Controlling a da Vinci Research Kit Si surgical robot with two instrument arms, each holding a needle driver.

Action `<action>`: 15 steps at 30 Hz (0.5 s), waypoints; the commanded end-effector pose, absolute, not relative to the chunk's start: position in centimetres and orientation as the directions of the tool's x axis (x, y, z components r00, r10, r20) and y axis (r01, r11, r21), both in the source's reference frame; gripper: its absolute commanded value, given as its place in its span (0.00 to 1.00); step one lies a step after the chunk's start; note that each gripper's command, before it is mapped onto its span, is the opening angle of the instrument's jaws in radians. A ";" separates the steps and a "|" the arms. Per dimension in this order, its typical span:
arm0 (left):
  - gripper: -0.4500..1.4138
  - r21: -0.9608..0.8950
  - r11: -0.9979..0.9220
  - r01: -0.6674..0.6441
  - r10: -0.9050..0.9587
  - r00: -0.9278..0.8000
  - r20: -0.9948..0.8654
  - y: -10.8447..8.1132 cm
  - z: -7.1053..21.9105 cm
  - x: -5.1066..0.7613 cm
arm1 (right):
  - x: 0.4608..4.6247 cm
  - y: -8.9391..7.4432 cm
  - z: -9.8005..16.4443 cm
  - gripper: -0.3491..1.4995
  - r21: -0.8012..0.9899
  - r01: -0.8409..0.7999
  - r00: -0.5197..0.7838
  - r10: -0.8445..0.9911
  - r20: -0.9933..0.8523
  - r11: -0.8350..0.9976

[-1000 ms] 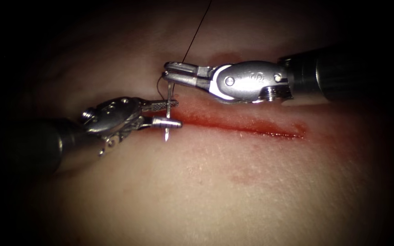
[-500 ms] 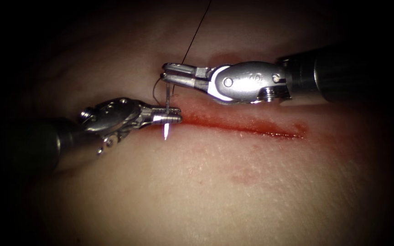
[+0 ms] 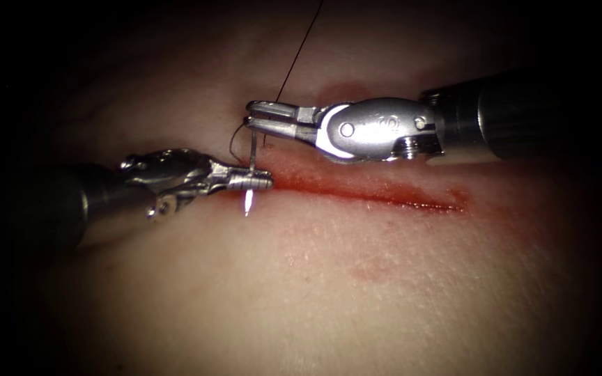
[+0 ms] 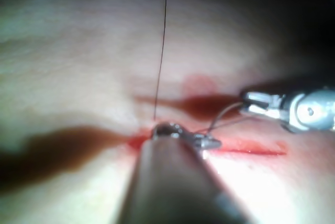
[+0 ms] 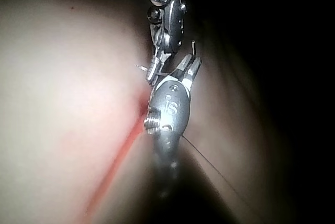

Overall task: Wound Closure
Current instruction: Pass the needle back to the left gripper to reposition.

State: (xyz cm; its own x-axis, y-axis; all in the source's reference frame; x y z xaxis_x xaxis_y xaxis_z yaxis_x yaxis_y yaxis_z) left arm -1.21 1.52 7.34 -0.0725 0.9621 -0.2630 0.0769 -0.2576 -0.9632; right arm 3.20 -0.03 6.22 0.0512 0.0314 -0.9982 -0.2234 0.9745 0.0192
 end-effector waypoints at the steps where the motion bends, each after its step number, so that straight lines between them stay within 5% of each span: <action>1: 0.05 -0.965 -0.252 0.078 0.963 -0.074 -0.258 1.5 7.4 -1.26 | 3.26 -0.1 6.3 0.68 0.041 -0.232 0.054 0.055 -0.997 0.972; 3: 0.05 -0.965 -0.252 0.079 0.963 -0.074 -0.258 1.5 7.4 -1.27 | 3.26 -0.1 6.3 0.84 0.099 -0.251 0.057 0.117 -0.991 0.963; 15: 0.05 -0.964 -0.252 0.080 0.963 -0.075 -0.258 1.5 7.4 -1.27 | 3.20 0.0 6.3 0.96 0.207 -0.266 0.054 0.229 -0.972 0.941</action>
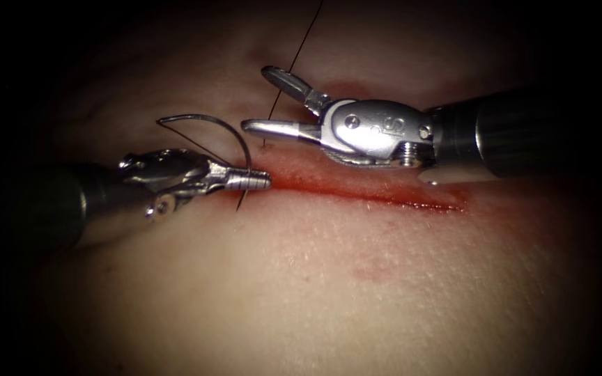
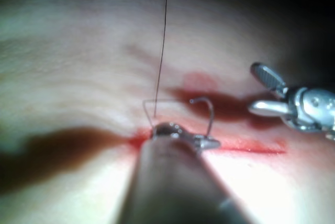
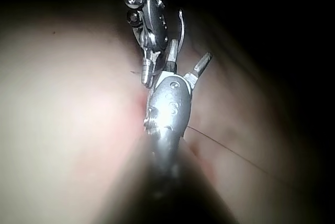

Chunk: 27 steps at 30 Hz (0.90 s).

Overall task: Wound Closure
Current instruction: Pass the needle back to the left gripper to reposition, then hand the needle over to the right gripper.

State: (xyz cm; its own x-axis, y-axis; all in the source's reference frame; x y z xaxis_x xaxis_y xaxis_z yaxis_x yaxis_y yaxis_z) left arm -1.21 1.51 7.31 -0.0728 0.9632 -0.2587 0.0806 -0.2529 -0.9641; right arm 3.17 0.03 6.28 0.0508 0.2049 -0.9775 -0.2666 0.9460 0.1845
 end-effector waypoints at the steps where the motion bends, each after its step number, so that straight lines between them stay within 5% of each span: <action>1: 0.05 -0.965 -0.254 0.067 0.963 -0.076 -0.258 1.5 7.4 -1.27 | 3.19 0.0 6.3 0.96 0.217 -0.275 0.074 0.246 -0.966 0.937; 15: 0.05 -0.930 -0.350 -0.112 0.936 -0.086 -0.342 1.5 7.4 -1.53 | 3.65 -0.2 6.1 0.82 0.129 -0.265 0.600 0.269 -0.754 0.955; 27: 0.05 -0.906 -0.386 -0.175 0.923 -0.082 -0.377 1.5 7.5 -1.54 | 3.85 -0.3 6.0 0.76 -0.102 -0.202 0.739 0.083 -0.669 0.974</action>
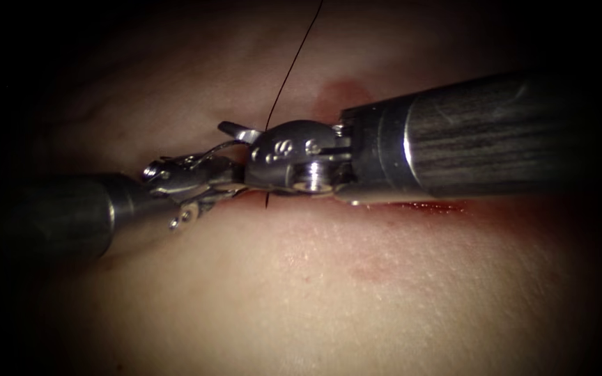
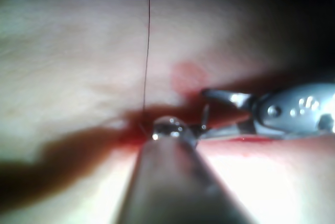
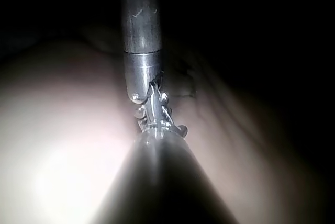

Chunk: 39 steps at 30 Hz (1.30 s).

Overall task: Wound Closure
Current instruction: Hand the needle over to the right gripper.

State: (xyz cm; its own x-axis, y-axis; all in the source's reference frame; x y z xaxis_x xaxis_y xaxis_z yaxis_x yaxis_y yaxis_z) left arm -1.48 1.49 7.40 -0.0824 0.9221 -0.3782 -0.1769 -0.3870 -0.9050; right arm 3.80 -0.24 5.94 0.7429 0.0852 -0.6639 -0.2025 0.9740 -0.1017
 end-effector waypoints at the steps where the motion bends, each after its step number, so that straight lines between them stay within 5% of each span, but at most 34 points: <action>1: 0.05 -0.906 -0.385 -0.177 0.923 -0.082 -0.377 1.5 7.5 -1.54 | 3.85 -0.2 6.0 0.76 -0.103 -0.202 0.734 0.081 -0.674 0.974; 19: 0.05 -0.901 -0.393 -0.187 0.920 -0.081 -0.384 1.5 7.5 -1.52 | 3.79 -0.1 5.8 0.63 -0.319 -0.139 0.737 -0.117 -0.666 0.937; 39: 0.05 -0.903 -0.390 -0.179 0.921 -0.075 -0.383 1.5 7.5 -1.50 | 3.90 -0.3 5.9 0.56 -0.584 -0.032 0.847 -0.289 -0.447 0.811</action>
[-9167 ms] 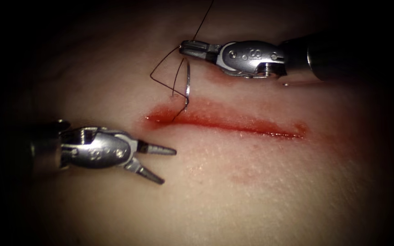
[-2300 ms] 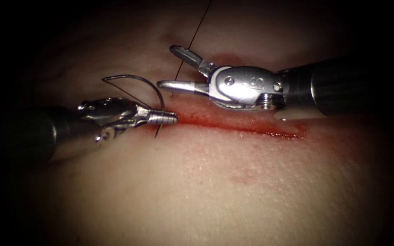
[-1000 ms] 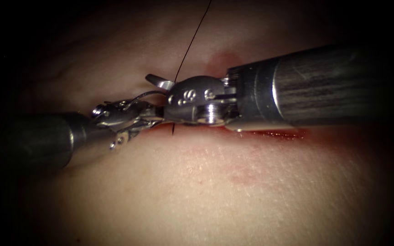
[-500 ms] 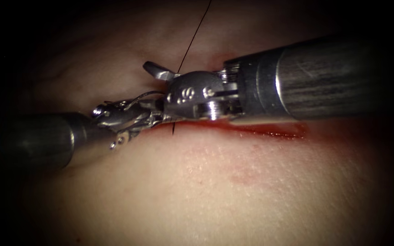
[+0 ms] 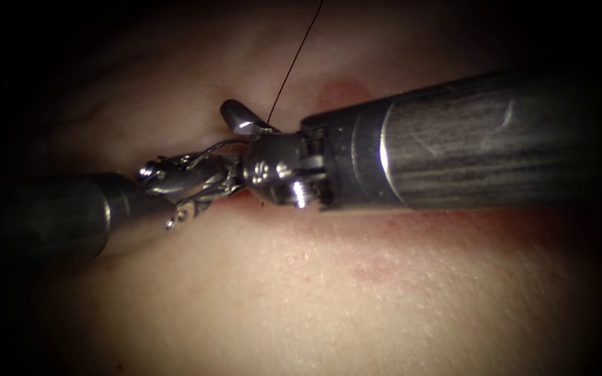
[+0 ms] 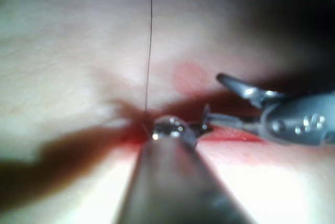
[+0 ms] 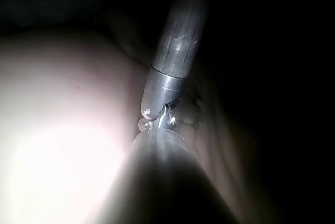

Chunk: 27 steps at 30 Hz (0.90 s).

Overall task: Wound Closure
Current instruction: Hand the needle over to the right gripper.

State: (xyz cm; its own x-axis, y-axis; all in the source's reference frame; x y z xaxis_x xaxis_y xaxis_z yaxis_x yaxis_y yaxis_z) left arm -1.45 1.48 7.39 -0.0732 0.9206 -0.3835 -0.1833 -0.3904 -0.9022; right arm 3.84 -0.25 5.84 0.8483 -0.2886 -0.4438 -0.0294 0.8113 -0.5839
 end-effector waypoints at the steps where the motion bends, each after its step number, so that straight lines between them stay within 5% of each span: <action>1: 0.05 -0.903 -0.391 -0.177 0.921 -0.076 -0.383 1.5 7.5 -1.51 | 3.90 -0.3 5.9 0.55 -0.587 -0.036 0.843 -0.291 -0.452 0.809; 5: 0.05 -0.906 -0.391 -0.163 0.920 -0.079 -0.383 1.5 7.4 -1.51 | 3.90 -0.3 5.9 0.44 -0.598 -0.052 0.817 -0.310 -0.486 0.800; 14: 0.05 -0.894 -0.429 -0.130 0.903 -0.089 -0.420 1.4 7.4 -1.50 | 3.88 -0.2 6.0 0.53 -0.569 -0.062 0.750 -0.337 -0.569 0.820; 27: 0.05 -0.884 -0.451 -0.125 0.892 -0.093 -0.442 1.4 7.4 -1.51 | 3.91 -0.3 6.0 0.50 -0.558 -0.045 0.757 -0.336 -0.560 0.829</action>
State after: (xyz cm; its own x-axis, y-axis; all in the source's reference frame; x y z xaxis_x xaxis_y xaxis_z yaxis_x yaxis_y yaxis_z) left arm -1.45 1.44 7.34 -0.0924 0.8917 -0.4430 -0.1262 -0.4518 -0.8831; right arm 3.86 -0.24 6.00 0.7587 -0.3351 -0.5587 -0.0443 0.8290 -0.5574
